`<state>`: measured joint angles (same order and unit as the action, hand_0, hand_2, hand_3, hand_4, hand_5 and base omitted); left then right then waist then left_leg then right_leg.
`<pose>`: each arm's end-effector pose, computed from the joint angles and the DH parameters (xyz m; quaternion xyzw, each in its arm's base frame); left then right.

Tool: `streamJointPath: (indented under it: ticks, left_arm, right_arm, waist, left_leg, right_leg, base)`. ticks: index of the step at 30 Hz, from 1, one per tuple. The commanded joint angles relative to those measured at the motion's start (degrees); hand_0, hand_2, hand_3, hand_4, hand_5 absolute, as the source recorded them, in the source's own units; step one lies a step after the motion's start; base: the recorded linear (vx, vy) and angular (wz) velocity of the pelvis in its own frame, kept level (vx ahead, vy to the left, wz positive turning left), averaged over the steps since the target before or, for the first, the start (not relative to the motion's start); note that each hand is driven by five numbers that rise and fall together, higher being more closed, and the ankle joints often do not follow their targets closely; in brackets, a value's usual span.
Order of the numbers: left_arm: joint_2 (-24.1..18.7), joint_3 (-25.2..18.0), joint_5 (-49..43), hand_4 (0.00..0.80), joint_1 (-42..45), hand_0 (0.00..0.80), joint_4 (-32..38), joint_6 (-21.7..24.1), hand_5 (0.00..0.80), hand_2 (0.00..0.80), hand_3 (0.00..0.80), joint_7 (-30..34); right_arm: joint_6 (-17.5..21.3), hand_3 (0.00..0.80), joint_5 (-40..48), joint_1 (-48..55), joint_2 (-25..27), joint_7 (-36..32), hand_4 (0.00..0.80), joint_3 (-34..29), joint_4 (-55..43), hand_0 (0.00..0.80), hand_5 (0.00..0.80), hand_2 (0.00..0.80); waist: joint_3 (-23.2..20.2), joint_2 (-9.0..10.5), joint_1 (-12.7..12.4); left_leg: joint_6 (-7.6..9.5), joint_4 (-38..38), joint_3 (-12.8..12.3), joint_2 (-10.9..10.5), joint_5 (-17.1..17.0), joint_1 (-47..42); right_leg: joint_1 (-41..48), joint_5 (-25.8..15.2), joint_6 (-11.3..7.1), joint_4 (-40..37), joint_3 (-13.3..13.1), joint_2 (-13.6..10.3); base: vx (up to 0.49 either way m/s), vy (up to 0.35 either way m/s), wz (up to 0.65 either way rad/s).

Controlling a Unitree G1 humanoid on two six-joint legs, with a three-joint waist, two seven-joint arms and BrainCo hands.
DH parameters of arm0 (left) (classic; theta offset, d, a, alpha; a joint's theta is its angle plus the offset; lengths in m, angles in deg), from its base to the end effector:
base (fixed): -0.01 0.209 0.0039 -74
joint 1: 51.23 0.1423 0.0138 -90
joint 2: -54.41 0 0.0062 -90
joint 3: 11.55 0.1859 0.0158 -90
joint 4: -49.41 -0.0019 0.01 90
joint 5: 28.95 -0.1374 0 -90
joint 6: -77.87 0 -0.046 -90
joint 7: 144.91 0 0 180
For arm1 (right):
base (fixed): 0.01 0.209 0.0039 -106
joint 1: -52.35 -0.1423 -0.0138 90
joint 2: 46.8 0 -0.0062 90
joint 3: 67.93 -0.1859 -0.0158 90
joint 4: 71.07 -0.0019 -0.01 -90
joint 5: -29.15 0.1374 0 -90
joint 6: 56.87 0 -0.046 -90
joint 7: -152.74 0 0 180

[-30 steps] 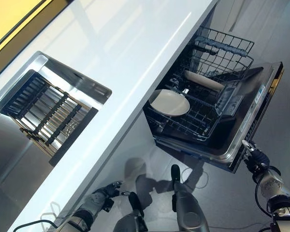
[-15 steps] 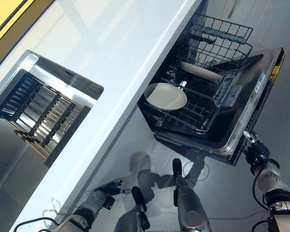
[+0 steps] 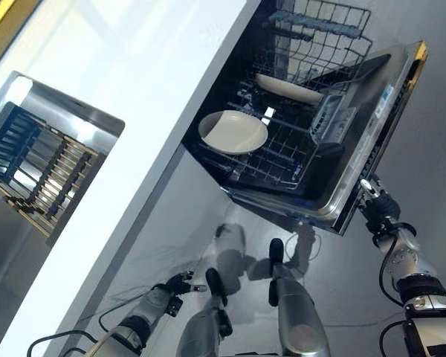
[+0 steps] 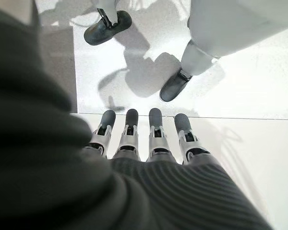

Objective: Take plates into dishwasher

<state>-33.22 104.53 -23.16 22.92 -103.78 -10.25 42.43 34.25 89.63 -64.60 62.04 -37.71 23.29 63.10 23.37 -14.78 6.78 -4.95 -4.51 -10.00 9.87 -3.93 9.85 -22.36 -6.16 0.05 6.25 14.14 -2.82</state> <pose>0.1832 0.1828 -0.0810 0.1792 0.4129 -0.1703 0.8766 0.2723 -0.3015 0.0694 0.2425 0.0325 -0.0751 0.9667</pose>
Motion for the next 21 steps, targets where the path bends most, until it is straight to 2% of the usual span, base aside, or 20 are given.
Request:
streamJointPath:
  ticks: [1, 5, 9, 21]
  left_arm:
    - [-2.8, 3.0, 1.0, 0.0, -1.8, 0.0, 0.8, 0.3, 0.0, 0.0, 0.0, -0.4]
    - [-2.7, 2.8, 0.6, 0.0, -1.3, 0.0, 0.4, 0.7, 0.0, 0.0, 0.0, -0.6]
    - [-2.7, 3.0, 0.3, 0.0, -1.2, 0.0, 0.5, 0.8, 0.0, 0.0, 0.0, -0.5]
    - [-3.1, 3.2, 0.3, 0.0, -0.3, 0.0, 1.2, -0.2, 0.0, 0.0, 0.0, -0.5]
  right_arm:
    - [-6.0, 0.0, -0.6, -11.2, -11.4, -8.5, 0.0, 12.2, -3.6, 0.0, 0.0, 0.0]
    - [-5.2, 0.0, 0.2, -10.9, -12.5, -9.6, 0.0, 13.1, -5.1, 0.0, 0.0, 0.0]
    - [-4.0, 0.0, 1.1, -11.1, -13.5, -10.5, 0.0, 14.2, -6.4, 0.0, 0.0, 0.0]
    - [-2.5, 0.0, 1.9, -11.9, -15.5, -12.9, 0.0, 16.6, -10.5, 0.0, 0.0, 0.0]
  waist:
    - [0.8, 3.5, -4.4]
    - [0.7, 4.06, -5.0]
    - [0.7, 4.63, -5.5]
    - [0.1, 5.85, -6.8]
  left_leg:
    - [0.85, -0.5, -3.0, -7.1, -4.1, -0.8]
    - [0.87, -0.5, -2.9, -7.0, -4.0, -1.1]
    - [0.89, -0.5, -2.7, -6.9, -4.0, -1.5]
    - [0.83, -0.5, -1.7, -6.2, -4.2, -2.1]
  right_leg:
    - [8.2, 0.6, -5.53, -1.9, -4.0, -10.6]
    - [8.7, 0.7, -5.46, -1.9, -3.2, -10.7]
    - [9.3, 0.9, -5.54, -1.9, -2.5, -10.8]
    - [10.6, 1.4, -5.33, -1.7, -1.3, -10.5]
  base:
    - [0.05, 0.017, 0.01]
    - [0.041, 0.0, 0.19]
    - [0.038, -0.011, -0.43]
    - [0.044, -0.009, -0.09]
